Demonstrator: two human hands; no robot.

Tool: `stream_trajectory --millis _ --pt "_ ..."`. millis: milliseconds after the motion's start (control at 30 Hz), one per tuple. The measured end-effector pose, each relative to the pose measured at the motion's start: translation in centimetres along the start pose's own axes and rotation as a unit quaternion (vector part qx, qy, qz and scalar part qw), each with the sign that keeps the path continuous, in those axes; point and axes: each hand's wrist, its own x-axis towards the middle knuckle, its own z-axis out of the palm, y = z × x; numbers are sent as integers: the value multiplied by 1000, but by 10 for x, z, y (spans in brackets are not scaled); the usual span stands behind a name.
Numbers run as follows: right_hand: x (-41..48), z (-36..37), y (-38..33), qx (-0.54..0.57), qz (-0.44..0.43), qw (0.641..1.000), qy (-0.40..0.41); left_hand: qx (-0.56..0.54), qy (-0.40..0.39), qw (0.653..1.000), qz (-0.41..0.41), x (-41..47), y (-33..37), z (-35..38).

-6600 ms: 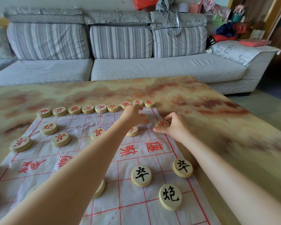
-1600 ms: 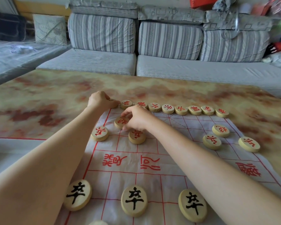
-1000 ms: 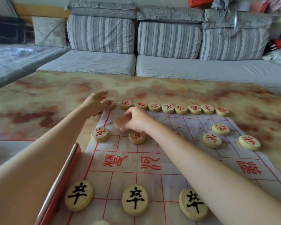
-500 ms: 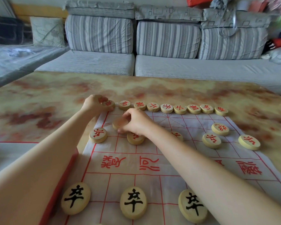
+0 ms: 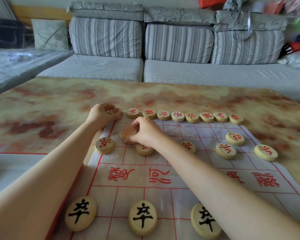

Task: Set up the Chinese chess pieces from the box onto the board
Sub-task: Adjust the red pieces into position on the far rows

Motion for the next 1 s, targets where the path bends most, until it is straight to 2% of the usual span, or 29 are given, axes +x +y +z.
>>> stream_trajectory --millis 333,400,467,567,667,767,867,1000 --pt "0 0 2 -3 -3 1000 -10 -21 -15 1000 -7 2 -4 1" --pt "-1 -6 3 24 5 999 -24 -33 -32 999 -12 4 -4 -1" --pt "0 -20 6 53 -1 999 1 -9 -32 999 -9 7 0 -6" --pt "16 -46 18 9 -9 997 71 58 -24 996 67 9 17 -9" --pt "39 -54 32 -76 22 995 63 77 -79 981 157 6 39 -2" --pt "52 -50 37 -120 31 992 29 138 -129 958 214 7 46 9" --pt "48 -53 37 -155 -3 988 3 164 -153 949 220 13 44 16" --pt "47 -48 42 -186 -46 981 40 165 -145 951 220 12 42 18"
